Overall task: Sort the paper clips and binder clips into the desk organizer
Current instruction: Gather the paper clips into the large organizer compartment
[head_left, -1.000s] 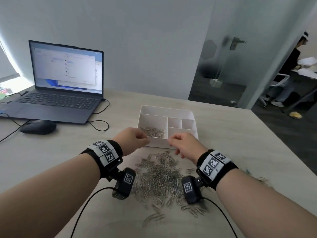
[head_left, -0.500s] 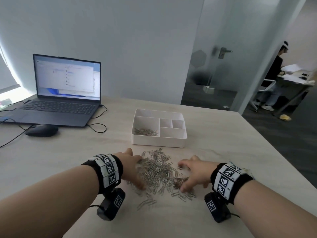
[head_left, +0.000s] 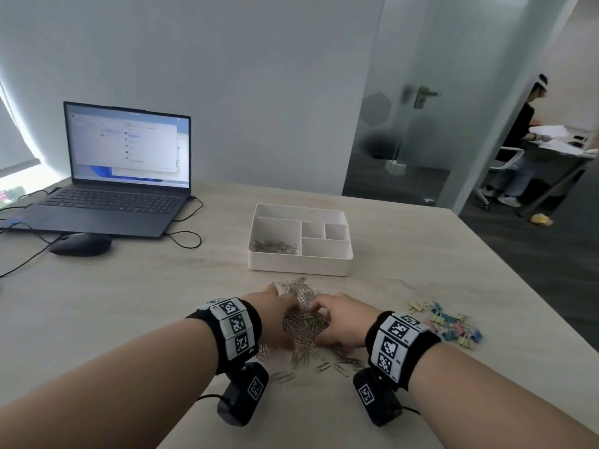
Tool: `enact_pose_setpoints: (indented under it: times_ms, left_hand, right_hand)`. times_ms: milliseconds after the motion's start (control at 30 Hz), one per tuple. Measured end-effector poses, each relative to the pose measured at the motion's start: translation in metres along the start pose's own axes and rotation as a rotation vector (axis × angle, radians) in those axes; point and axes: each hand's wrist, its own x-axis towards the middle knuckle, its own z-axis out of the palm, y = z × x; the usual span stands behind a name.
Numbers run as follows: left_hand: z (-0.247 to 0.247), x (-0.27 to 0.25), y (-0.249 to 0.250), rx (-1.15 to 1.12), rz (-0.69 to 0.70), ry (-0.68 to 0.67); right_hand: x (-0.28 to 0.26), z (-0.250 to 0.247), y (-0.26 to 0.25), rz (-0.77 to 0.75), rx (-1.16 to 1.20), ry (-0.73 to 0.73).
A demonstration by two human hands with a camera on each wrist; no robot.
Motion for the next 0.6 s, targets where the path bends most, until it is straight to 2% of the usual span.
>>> enact_pose_setpoints:
  times_ms: [267, 600]
  left_hand:
    - [0.003, 0.014, -0.007, -0.098, 0.033, 0.112]
    - [0.001, 0.026, -0.033, -0.319, 0.062, 0.176]
  right_hand:
    - [0.016, 0.001, -0.007, -0.058, 0.121, 0.059]
    - [0.037, 0.005, -0.003, -0.016, 0.496, 0.099]
